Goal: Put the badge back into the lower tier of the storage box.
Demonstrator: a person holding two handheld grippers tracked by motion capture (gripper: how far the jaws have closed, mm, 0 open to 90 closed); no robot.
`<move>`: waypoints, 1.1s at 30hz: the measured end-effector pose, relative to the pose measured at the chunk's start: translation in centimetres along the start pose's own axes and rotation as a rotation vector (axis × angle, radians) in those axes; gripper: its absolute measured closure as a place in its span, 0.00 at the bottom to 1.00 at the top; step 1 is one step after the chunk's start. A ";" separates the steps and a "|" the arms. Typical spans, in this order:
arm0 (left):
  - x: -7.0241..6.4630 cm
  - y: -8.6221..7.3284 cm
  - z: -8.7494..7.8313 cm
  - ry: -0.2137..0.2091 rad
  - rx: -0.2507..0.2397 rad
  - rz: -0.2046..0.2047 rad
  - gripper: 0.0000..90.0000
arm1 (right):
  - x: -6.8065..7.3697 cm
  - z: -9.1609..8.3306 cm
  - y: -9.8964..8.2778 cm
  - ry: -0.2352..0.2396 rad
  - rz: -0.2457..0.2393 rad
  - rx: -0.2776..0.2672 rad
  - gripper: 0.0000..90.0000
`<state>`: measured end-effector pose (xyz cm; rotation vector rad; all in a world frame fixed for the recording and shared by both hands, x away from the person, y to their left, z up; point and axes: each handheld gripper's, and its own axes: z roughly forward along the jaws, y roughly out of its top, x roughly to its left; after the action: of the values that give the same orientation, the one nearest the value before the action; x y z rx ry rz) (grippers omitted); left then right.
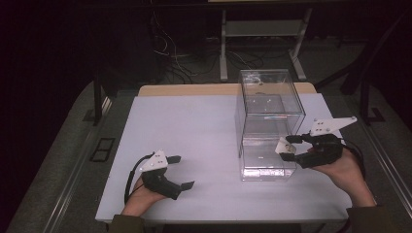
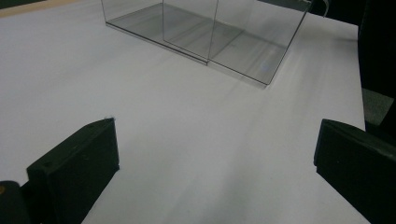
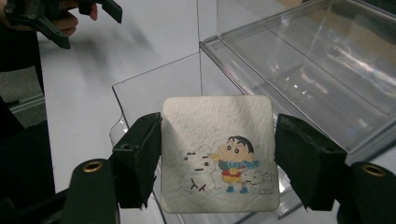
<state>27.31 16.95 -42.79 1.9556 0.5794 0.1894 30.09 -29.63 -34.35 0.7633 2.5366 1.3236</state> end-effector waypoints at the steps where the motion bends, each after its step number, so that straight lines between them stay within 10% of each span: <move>1: 0.0 0.0 0.0 0.000 0.001 0.001 0.00 | 0.1 0.1 0.1 0.004 -0.004 -0.001 0.37; 33: 0.0 0.1 0.0 -0.006 0.000 0.006 0.00 | 1.9 4.6 1.5 0.026 -0.039 0.038 0.36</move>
<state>27.28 16.93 -42.72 1.9571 0.5702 0.1872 30.77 -24.64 -35.76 0.7040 2.5905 1.2851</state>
